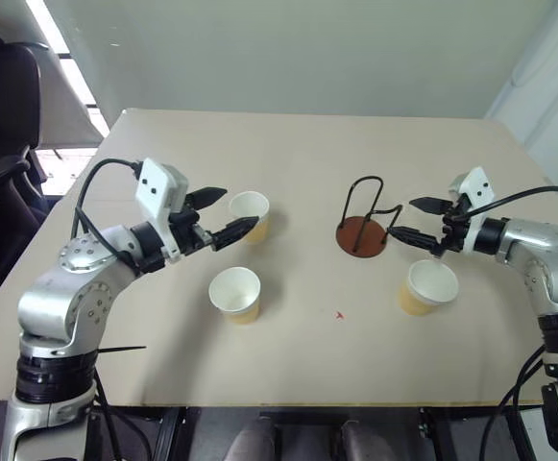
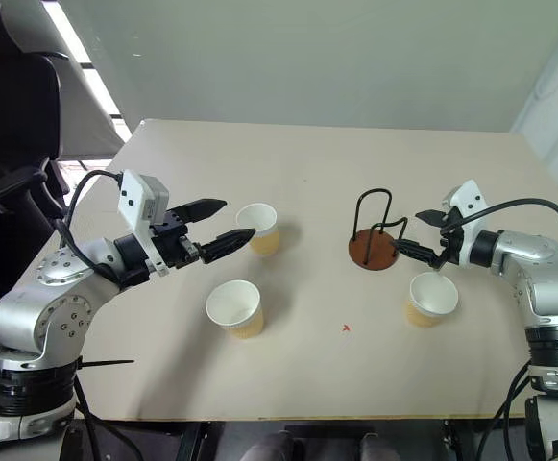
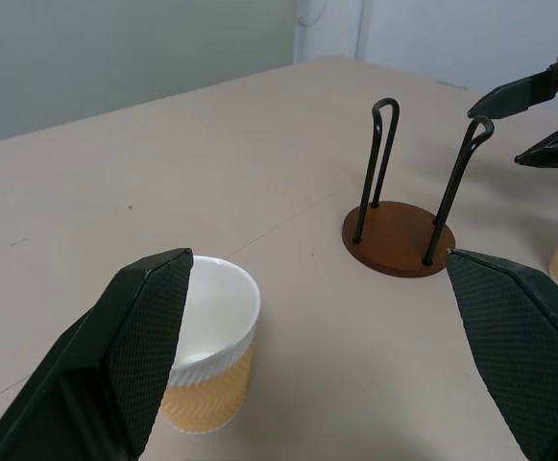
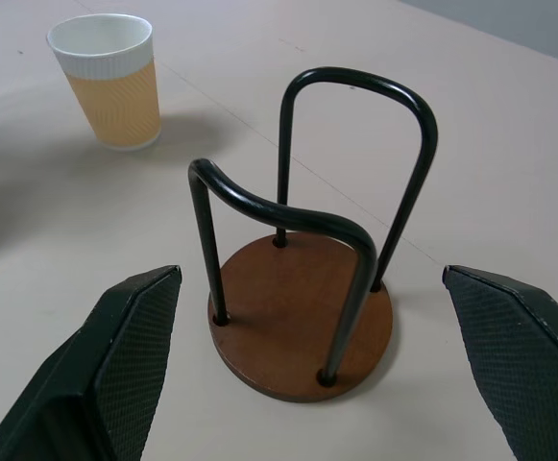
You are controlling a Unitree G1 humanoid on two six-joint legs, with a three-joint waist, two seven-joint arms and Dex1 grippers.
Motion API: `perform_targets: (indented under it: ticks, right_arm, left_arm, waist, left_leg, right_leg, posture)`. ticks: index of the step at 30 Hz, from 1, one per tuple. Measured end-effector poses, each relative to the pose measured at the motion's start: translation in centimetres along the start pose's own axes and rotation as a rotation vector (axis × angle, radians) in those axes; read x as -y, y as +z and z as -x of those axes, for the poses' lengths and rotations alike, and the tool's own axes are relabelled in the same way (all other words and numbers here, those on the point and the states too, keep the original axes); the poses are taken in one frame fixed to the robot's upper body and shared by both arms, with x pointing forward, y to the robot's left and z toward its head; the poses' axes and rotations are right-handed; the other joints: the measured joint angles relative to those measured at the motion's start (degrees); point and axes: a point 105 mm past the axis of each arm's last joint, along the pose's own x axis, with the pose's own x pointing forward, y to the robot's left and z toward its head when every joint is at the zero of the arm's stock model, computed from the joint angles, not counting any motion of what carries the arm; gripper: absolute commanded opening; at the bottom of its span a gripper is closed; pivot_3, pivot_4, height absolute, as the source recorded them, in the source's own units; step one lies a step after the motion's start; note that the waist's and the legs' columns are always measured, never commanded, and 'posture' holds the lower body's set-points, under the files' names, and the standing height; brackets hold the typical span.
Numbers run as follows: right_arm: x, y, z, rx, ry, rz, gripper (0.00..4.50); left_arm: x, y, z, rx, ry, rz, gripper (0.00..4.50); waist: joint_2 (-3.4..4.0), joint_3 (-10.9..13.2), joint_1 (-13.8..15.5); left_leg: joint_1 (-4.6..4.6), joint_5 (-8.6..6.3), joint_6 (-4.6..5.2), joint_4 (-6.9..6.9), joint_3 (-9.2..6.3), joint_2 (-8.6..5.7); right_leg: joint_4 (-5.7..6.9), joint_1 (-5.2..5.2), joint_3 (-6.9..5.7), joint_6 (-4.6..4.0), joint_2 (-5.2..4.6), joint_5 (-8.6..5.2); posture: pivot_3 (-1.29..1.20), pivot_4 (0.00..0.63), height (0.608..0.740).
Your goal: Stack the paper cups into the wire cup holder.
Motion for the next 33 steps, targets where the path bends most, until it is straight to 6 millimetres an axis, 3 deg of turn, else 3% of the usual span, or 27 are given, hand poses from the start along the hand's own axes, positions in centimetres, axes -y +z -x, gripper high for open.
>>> perform_targets:
  ticks: [18, 27, 33]
  right_arm:
    - [0.3, 0.0, 0.3, -0.013, -0.012, 0.010, 4.50]
    - [0.1, 0.1, 0.8, -0.038, -0.008, 0.008, 4.50]
    - [-0.2, -0.6, 1.4, -0.067, 0.000, -0.014, 4.50]
  left_arm:
    - [0.0, 0.0, -0.1, 0.006, -0.006, -0.003, 4.49]
    - [0.8, -0.6, -0.8, -0.064, -0.125, -0.025, 4.49]
    - [0.2, 0.9, -1.0, -0.077, -0.198, -0.086, 4.49]
  waist:
    - [0.00, 0.00, -0.05]
    - [0.00, 0.00, -0.04]
    - [0.00, 0.00, -0.06]
  left_leg:
    - [0.00, 0.00, -0.03, 0.01, -0.02, 0.04]
    - [-0.01, 0.00, -0.04, 0.00, -0.04, 0.04]
    - [-0.03, 0.00, -0.04, 0.00, -0.04, 0.04]
  right_leg:
    - [-0.03, 0.04, -0.03, -0.02, 0.03, -0.01]
    - [-0.03, 0.04, -0.04, -0.02, 0.03, -0.01]
    - [-0.05, 0.04, -0.04, -0.02, 0.02, -0.01]
  posture:
    - [0.00, 0.150, 0.740]
    - [0.00, 0.150, 0.740]
    - [0.00, 0.150, 0.740]
